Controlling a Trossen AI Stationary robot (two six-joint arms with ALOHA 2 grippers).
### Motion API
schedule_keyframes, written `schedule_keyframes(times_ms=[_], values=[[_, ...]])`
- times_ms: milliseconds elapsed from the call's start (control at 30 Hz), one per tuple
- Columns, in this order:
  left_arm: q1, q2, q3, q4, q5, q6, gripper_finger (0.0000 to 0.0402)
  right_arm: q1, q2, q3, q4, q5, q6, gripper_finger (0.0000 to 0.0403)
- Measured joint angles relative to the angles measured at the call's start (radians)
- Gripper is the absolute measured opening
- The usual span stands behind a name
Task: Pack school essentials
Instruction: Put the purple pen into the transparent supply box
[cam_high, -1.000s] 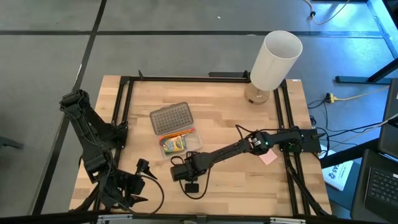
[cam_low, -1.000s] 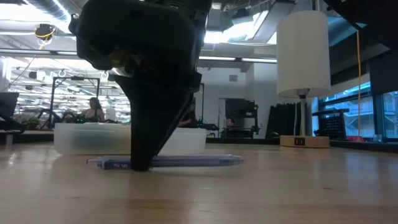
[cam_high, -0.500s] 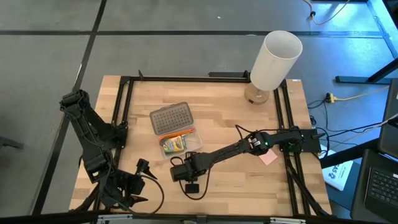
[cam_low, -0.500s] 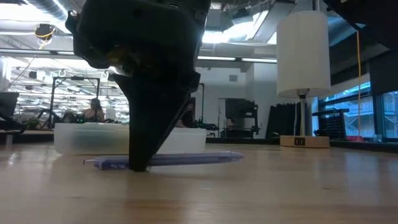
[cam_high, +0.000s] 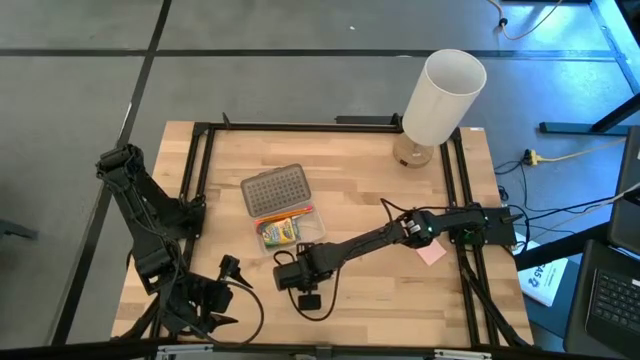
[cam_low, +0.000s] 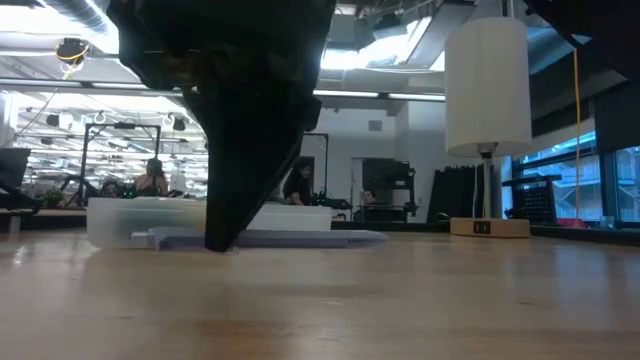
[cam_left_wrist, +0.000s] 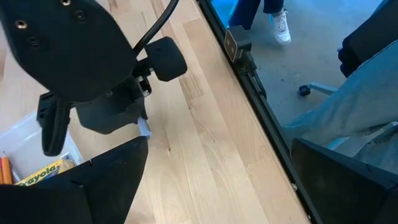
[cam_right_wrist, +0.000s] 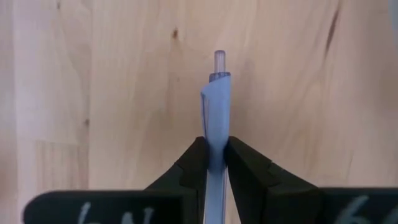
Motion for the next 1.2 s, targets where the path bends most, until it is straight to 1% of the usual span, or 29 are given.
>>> schedule_keyframes(times_ms=[333,433,600,733,767,933,1200], values=[[0.0,0.0,0.0,0.0,0.0,-0.017,0.0389,-0.028,-0.002,0.001,-0.003,-0.035,-0.055,0.006],[0.0,0.0,0.0,0.0,0.0,-0.017,0.0389,-0.036,-0.003,0.002,-0.003,-0.06,-0.065,0.006],[0.0,0.0,0.0,0.0,0.0,-0.017,0.0389,-0.046,-0.005,0.002,-0.002,-0.058,-0.081,0.006],[0.0,0.0,0.0,0.0,0.0,-0.017,0.0389,-0.048,-0.043,0.002,0.001,-0.057,-0.083,0.006],[0.0,0.0,0.0,-0.001,0.0,-0.017,0.0389,-0.048,-0.057,0.001,0.0,-0.048,-0.087,0.006],[0.001,0.0,0.0,-0.004,0.0,-0.017,0.0389,-0.051,-0.118,0.005,-0.004,0.063,-0.13,0.006],[0.001,0.0,0.0,-0.005,0.0,-0.017,0.0389,-0.095,-0.135,0.004,0.027,0.105,-0.296,0.0061]])
